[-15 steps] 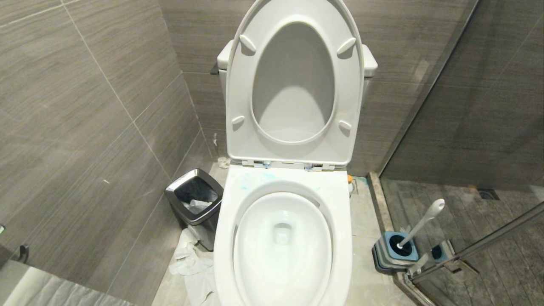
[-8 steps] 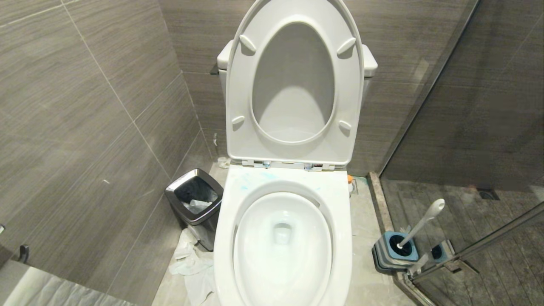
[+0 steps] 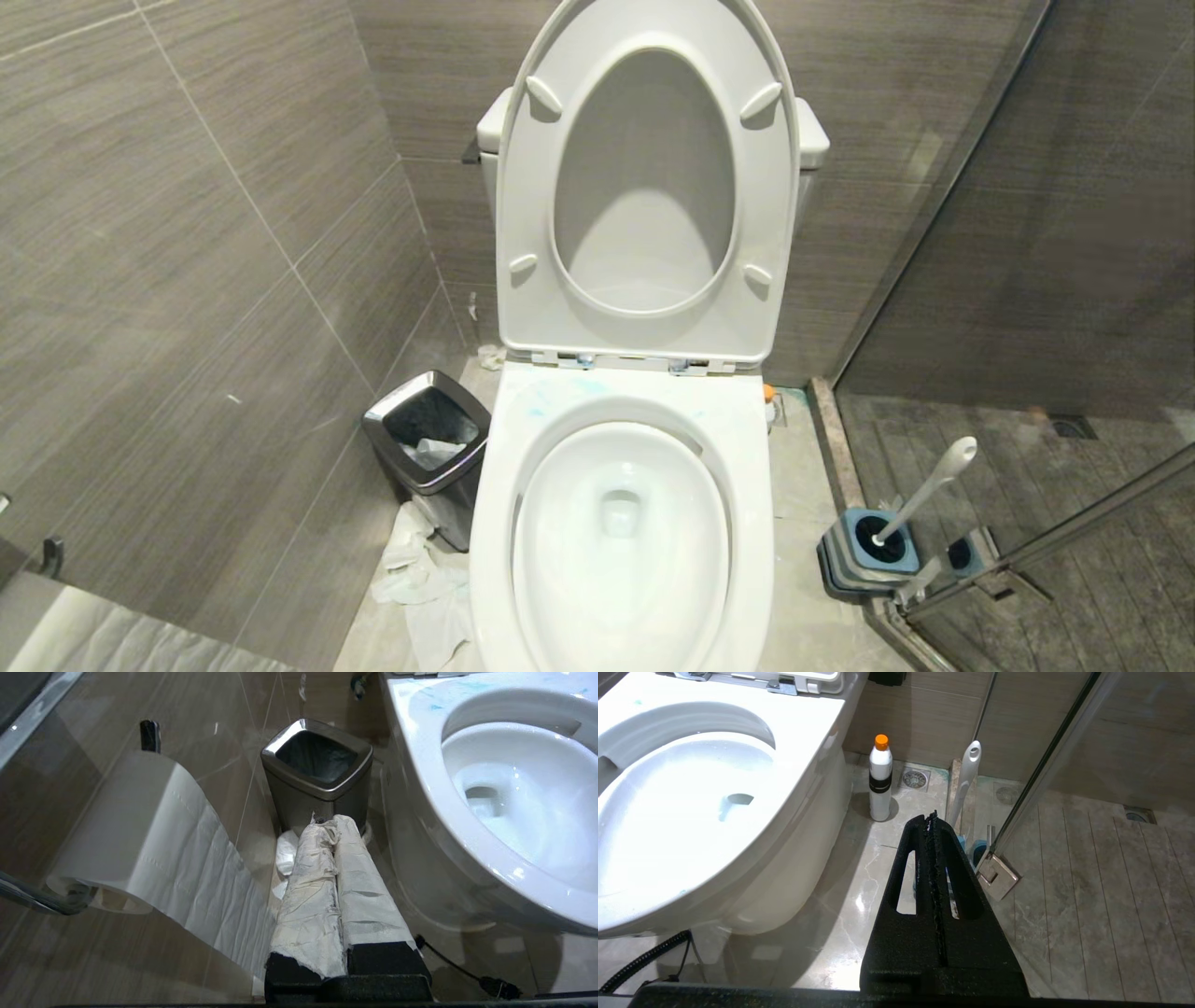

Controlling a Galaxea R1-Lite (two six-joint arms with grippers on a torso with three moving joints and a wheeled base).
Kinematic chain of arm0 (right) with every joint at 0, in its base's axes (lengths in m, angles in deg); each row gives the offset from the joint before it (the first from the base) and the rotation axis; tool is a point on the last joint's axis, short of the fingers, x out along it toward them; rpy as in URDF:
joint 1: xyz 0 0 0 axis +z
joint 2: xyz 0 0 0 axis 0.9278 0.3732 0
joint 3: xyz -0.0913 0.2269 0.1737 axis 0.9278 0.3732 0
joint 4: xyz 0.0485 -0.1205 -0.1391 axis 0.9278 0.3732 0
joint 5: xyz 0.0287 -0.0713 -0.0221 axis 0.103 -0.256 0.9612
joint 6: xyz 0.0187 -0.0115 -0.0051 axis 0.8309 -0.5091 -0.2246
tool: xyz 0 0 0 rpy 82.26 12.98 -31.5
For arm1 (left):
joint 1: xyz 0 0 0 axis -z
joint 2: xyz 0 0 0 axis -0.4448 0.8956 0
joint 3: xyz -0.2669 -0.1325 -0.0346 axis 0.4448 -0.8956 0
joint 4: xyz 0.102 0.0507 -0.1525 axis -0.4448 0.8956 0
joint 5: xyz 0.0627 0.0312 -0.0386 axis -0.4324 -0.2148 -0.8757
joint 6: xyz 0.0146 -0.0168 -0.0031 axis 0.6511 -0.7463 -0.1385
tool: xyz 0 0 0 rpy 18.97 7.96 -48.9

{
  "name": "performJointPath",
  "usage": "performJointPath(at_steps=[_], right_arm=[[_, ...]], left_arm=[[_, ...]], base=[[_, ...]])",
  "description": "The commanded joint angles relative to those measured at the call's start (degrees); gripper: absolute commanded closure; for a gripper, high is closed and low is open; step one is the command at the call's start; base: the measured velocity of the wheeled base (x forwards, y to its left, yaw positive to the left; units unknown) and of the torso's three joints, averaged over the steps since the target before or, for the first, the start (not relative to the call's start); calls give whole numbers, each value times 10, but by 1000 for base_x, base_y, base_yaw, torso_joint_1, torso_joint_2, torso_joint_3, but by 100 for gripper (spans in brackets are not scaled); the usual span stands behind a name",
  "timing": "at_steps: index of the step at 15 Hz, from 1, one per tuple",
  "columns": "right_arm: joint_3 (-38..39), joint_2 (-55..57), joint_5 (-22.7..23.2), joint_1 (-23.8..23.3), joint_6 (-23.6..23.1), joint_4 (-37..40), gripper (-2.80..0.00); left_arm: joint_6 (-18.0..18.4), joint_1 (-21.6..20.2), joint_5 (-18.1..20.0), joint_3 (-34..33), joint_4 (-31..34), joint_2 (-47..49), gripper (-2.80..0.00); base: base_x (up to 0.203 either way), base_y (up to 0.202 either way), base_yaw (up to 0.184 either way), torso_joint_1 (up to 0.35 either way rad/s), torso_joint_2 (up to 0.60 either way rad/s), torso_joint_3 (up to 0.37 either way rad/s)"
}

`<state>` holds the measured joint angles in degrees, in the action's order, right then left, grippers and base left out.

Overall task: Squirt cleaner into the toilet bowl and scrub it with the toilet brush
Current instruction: Pour in the cleaning agent

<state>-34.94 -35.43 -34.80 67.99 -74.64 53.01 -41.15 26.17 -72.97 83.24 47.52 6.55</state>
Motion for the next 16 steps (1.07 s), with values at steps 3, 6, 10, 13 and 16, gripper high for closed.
performJointPath(at_steps=[3,6,10,13,16], right_arm=[[7,0,0,0,-1,0,0],[7,0,0,0,0,0,0],[7,0,0,0,-1,0,0],[7,0,0,0,0,0,0],[7,0,0,0,0,0,0]], left_arm=[[0,0,2,-4,1,1,0],[-8,0,11,-4,-2,0,0],[-9,0,9,-4,-1,1,0],[-9,0,9,-4,-1,1,0],[-9,0,9,-4,-1,1,0]], base=[[0,0,0,0,0,0],[0,0,0,0,0,0],[0,0,0,0,0,0],[0,0,0,0,0,0],[0,0,0,0,0,0]])
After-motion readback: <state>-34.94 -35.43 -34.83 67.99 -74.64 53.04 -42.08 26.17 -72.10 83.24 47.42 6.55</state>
